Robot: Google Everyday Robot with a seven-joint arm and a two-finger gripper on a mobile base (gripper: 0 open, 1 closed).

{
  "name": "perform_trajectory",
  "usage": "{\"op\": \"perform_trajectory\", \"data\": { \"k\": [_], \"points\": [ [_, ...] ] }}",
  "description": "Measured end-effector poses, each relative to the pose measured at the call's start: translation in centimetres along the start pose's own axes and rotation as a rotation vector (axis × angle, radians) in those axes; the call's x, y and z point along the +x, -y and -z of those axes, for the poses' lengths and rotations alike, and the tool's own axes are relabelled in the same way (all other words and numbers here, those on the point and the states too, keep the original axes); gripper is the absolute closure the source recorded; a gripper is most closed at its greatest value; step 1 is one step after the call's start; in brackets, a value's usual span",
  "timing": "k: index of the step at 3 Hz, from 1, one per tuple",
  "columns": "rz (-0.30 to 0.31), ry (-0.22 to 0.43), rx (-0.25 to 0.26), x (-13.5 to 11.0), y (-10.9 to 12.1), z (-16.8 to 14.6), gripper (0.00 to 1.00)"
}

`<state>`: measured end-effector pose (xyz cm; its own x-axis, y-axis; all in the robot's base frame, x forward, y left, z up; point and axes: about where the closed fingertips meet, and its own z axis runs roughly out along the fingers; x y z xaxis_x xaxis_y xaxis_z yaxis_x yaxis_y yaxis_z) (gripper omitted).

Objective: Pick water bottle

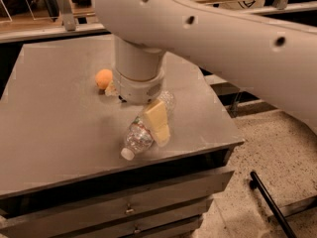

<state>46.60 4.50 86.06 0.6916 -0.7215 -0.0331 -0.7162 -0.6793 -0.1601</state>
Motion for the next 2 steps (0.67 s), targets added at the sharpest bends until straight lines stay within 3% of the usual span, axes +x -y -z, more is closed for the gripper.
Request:
{"op": "perform_trajectory", "data": {
  "k": [1, 2],
  "points": [
    [0.127, -0.001, 0.019, -0.5, -2.28, 0.51, 0.0],
    [0.194, -0.035, -0.016, -0.56, -2.99, -0.22, 0.0]
  ]
}}
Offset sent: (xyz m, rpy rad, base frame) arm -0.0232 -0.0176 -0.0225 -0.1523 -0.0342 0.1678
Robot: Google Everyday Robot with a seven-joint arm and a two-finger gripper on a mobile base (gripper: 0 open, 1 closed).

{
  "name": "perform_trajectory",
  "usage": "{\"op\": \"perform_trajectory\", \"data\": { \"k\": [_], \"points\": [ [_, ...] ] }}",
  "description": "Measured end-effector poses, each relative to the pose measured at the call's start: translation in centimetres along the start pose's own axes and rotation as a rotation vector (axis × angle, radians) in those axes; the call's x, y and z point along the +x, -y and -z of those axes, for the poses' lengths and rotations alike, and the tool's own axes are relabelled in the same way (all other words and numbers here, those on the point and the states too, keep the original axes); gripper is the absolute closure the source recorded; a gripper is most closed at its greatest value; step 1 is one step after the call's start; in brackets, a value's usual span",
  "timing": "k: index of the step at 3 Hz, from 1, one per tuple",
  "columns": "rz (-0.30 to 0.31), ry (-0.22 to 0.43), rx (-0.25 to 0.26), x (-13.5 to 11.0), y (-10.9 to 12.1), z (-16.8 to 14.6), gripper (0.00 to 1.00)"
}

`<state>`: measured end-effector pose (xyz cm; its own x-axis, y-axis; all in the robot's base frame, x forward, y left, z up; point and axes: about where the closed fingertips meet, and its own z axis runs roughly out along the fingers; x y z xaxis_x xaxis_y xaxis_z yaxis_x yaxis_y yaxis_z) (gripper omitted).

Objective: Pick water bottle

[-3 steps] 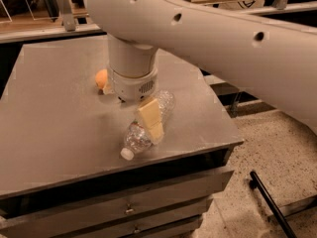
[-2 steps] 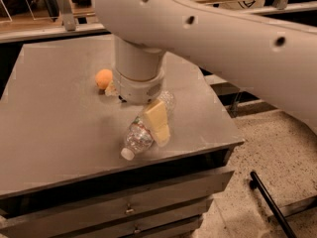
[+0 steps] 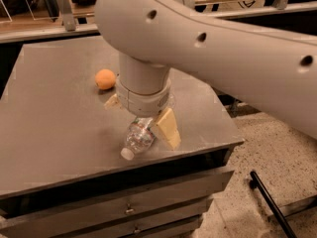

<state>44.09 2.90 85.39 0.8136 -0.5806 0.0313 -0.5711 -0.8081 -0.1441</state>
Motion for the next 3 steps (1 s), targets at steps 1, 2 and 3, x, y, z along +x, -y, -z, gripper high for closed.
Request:
{"op": "perform_trajectory", "data": {
  "k": [1, 2, 3],
  "points": [
    [-0.003, -0.014, -0.007, 0.1, 0.0, -0.1, 0.0],
    [0.075, -0.021, -0.033, -0.4, 0.5, -0.9, 0.0],
    [0.192, -0.027, -0.066, -1.0, 1.3, -2.2, 0.0]
  ]
}}
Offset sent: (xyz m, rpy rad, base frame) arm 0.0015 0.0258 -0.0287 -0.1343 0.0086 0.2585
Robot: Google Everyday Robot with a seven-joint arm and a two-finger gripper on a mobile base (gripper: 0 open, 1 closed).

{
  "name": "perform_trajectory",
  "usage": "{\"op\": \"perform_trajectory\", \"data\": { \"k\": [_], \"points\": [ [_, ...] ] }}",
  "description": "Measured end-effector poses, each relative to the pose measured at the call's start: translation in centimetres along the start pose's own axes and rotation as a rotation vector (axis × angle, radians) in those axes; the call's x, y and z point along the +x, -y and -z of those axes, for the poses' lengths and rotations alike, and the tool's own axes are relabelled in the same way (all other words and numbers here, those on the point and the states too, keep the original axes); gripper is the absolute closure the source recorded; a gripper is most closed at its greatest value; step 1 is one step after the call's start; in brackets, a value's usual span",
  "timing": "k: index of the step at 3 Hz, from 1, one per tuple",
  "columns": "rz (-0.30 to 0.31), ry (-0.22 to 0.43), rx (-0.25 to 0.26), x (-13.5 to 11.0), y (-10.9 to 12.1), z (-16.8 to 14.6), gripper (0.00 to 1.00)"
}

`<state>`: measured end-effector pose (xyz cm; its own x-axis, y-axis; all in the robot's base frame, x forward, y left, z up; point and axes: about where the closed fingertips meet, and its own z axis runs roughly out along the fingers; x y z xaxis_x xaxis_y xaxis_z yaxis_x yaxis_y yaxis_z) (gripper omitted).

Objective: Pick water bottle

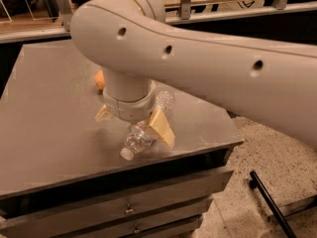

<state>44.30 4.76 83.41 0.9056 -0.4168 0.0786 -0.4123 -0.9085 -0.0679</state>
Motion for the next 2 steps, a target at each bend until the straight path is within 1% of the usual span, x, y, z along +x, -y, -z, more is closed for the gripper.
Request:
{"op": "perform_trajectory", "data": {
  "k": [1, 2],
  "points": [
    [0.014, -0.005, 0.002, -0.03, 0.08, 0.08, 0.15],
    [0.012, -0.009, 0.006, -0.04, 0.06, 0.28, 0.39]
  ]
}}
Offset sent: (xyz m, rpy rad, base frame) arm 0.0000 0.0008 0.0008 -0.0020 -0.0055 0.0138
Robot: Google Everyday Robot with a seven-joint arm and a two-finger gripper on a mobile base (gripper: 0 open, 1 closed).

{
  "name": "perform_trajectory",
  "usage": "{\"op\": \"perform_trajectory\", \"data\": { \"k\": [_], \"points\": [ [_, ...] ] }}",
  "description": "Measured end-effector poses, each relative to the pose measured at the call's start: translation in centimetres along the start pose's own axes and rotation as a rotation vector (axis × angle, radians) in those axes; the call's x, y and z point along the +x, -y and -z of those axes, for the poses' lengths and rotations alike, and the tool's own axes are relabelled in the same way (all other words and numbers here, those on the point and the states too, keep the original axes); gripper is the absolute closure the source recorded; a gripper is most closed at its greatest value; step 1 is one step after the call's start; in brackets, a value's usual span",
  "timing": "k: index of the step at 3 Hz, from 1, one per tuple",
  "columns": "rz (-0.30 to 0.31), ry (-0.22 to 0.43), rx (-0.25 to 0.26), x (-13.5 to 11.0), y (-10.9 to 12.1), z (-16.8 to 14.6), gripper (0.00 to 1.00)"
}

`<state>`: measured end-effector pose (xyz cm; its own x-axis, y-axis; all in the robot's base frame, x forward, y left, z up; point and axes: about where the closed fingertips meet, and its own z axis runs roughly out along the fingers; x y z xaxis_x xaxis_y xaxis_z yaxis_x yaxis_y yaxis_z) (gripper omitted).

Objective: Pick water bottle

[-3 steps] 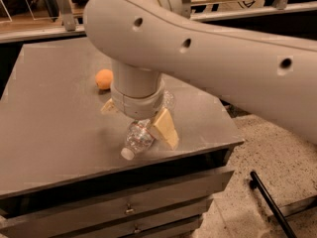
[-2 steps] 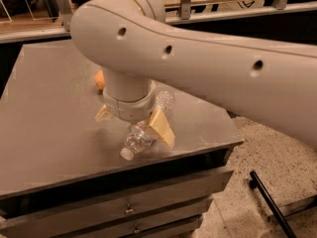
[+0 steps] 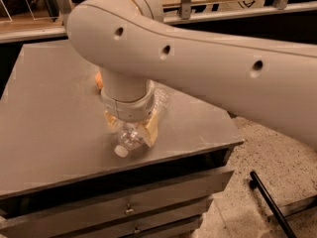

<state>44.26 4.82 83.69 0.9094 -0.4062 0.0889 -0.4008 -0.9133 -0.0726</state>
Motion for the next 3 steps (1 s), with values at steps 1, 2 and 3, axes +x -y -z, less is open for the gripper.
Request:
{"op": "perform_trajectory", "data": {
  "k": [1, 2, 3],
  "points": [
    [0.0, -0.005, 0.004, 0.0, 0.0, 0.2, 0.62],
    [-0.001, -0.009, 0.008, 0.0, 0.0, 0.4, 0.85],
    [0.001, -0.02, 0.033, 0.2, -0.1, 1.5, 1.0]
  ]
}}
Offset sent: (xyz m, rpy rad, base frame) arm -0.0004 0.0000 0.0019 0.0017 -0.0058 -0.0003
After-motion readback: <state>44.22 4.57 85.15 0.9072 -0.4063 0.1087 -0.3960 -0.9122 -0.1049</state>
